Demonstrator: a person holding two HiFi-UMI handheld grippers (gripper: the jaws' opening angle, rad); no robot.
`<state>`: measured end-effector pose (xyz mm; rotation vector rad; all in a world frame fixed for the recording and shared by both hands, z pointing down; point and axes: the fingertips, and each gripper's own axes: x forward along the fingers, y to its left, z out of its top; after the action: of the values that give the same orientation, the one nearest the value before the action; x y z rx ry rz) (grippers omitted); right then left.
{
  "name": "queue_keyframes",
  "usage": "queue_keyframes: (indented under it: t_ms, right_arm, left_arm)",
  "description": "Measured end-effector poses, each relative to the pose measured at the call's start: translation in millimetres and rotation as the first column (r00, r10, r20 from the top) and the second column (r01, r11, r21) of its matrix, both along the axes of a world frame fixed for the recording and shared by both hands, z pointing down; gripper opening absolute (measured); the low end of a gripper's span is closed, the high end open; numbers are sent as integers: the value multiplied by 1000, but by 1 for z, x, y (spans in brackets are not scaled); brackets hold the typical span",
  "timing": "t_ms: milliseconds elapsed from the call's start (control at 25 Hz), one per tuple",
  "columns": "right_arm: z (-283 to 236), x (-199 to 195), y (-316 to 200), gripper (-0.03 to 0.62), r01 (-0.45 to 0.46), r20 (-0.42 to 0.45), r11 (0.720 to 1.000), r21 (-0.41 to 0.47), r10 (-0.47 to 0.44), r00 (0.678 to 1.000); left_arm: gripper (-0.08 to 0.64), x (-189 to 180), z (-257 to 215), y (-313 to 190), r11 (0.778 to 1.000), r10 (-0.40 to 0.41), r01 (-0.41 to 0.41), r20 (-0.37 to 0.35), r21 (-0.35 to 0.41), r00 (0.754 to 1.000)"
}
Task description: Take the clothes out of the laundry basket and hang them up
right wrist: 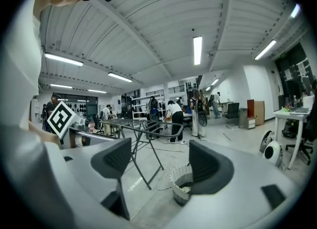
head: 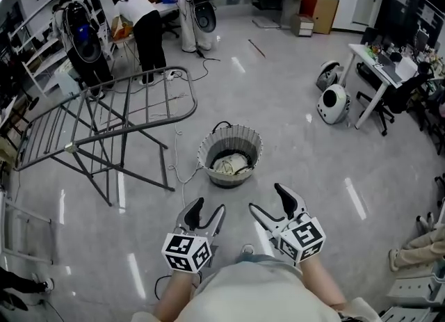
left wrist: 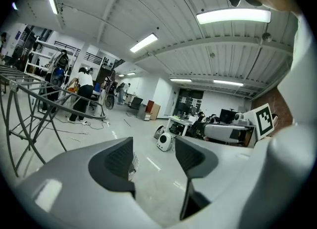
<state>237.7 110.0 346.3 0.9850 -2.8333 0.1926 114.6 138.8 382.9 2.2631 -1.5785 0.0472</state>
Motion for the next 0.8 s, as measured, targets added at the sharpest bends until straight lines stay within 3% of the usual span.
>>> queue_keyframes:
  t_ms: [360,800]
  right_arm:
    - [13,23,-87,347,16,-5,1000,-13,-16,1000]
    - [56,23,-150,347,-29,-26,989,-145,25,999]
  left_arm:
    - [255,24,6,-95,1000,-20,20,-16,6,1000]
    - [253,1,52,-171,995,-46,43,-28,-92,999]
